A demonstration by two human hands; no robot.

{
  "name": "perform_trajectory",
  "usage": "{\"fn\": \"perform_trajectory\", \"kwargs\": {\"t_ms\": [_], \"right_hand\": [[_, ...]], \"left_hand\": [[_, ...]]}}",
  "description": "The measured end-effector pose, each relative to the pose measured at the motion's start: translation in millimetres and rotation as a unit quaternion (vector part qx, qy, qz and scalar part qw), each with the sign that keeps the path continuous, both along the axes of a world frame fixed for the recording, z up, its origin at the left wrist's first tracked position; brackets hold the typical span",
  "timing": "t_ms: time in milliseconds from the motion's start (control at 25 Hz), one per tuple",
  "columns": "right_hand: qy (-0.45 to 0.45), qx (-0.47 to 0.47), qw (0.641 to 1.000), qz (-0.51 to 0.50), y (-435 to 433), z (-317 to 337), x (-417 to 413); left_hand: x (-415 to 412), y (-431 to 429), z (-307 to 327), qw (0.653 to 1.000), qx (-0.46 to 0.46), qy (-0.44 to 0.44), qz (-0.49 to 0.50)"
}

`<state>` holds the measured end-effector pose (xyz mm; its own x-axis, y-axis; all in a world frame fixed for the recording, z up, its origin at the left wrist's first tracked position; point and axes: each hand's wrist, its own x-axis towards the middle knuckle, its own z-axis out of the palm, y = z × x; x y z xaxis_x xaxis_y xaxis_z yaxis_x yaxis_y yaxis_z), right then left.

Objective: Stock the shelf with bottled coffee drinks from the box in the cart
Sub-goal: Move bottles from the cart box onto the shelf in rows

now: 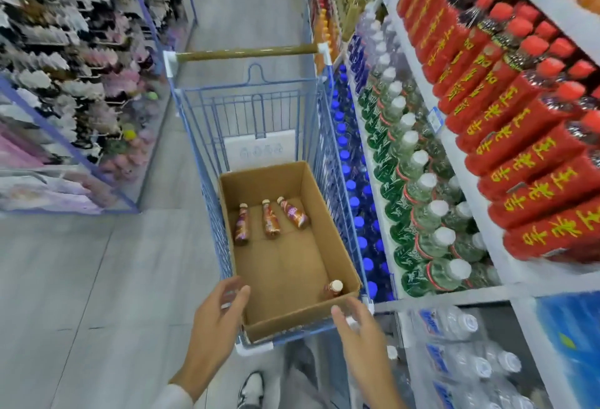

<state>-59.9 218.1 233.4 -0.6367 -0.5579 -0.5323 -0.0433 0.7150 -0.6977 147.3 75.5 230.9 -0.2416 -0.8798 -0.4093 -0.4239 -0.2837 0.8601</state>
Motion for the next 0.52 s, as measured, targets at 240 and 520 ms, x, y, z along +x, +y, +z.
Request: {"fn": "perform_trajectory", "kwargs": {"t_ms": [240, 520], "right_hand": [[-0.060, 0.031, 0.995, 0.074, -100, -38, -58], [-0.082, 0.121, 0.984, 0.100, -150, -85, -101]], "left_hand": [[-78, -79, -35, 0.997, 0.028, -0.047, 0.054], [-179, -189, -167, 0.979, 0.153, -0.125, 0.058]]}}
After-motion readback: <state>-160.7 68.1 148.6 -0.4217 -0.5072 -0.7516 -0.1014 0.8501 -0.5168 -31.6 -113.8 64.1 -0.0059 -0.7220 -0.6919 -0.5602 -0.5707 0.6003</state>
